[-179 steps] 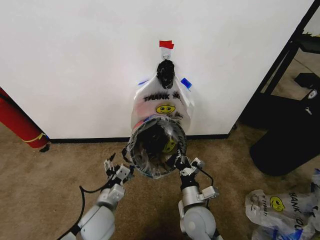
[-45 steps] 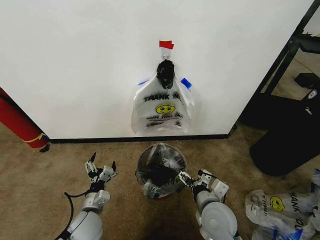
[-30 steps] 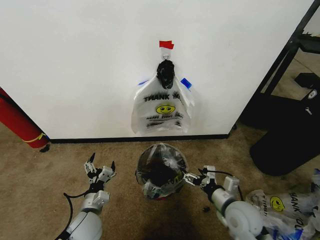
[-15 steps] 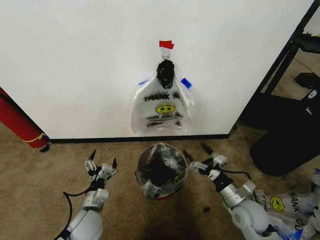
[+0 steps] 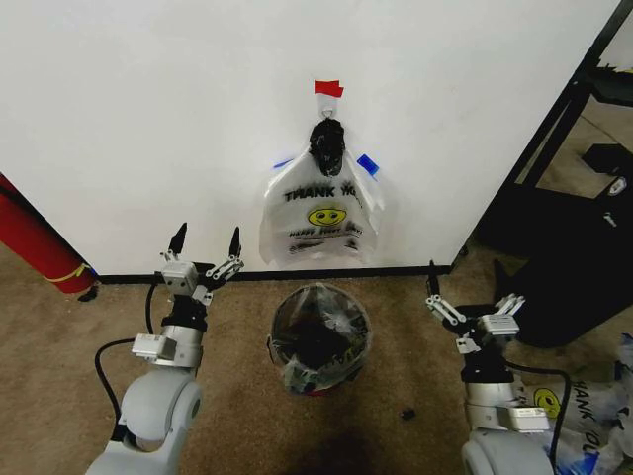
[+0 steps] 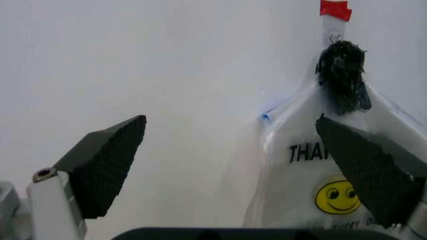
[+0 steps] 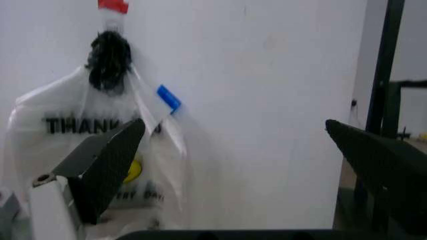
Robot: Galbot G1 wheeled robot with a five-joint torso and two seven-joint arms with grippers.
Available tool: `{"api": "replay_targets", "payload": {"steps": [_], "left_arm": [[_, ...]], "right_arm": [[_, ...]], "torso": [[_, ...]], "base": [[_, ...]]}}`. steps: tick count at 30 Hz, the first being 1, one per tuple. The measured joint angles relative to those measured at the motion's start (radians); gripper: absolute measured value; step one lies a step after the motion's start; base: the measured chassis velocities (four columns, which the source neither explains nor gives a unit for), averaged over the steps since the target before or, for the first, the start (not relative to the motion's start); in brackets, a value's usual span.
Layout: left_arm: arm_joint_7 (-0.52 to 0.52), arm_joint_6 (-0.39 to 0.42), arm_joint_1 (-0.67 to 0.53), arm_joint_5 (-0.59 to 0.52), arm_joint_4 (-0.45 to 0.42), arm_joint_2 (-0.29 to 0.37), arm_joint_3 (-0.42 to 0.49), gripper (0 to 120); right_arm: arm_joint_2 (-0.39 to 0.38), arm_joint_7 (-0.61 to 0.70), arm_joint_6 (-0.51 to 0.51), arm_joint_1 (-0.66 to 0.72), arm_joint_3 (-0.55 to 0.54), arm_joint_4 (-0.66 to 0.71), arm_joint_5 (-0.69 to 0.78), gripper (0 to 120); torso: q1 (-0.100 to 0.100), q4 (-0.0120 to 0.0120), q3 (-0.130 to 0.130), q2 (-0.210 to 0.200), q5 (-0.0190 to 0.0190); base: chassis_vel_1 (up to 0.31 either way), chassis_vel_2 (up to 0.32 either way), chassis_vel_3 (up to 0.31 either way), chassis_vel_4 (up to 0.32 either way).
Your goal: Pick up the garbage bag from the wall and place it over the trash bin.
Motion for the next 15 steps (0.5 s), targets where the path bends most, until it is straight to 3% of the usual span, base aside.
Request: {"api": "replay_targets", "payload": {"steps": [6,15], "left_arm": [[0.005,-0.007,0.017,0.022,0.0,0.0,-0.008,100],[0.014,-0.002,0.042,0.057,-0.011,-0.019,0.04,100]], "right_arm": [[0.007,0.011,-0.07,-0.017,-0.039,0.001,-0.019,100],[0.027,0.004,0.01,-0.028,-0.028,-0.029,-0.114,100]], "torso": [[0.0,-0.0001,0.0,0.0,0.0],[0.0,-0.0002,0.0,0.0,0.0]], "base": [[0.0,0.0,0.0,0.0],[0.0,0.0,0.0,0.0]]}}
